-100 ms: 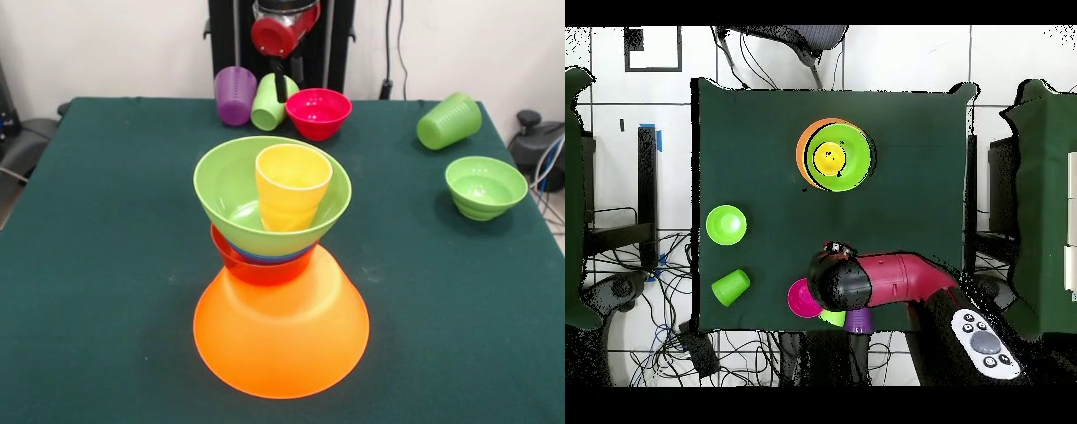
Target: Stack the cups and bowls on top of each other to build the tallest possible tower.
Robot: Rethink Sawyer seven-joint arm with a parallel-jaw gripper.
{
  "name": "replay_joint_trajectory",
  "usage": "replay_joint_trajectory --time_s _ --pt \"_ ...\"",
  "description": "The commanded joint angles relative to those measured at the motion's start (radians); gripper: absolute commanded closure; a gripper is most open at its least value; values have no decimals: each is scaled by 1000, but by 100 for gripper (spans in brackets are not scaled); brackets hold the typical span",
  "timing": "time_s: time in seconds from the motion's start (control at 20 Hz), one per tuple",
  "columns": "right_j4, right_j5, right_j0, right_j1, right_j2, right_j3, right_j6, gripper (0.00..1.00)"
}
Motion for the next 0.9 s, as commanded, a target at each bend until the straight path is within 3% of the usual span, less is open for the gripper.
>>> replay_joint_trajectory --time_s 0.05,0.2,0.5,0.9 --pt "-32 -89 1 98 -25 -22 178 0" --pt "-12 -102 -20 103 -5 -8 176 0" --pt "-24 -92 -20 202 -11 -42 156 0" --pt "-39 -112 -47 265 -6 -63 134 0"
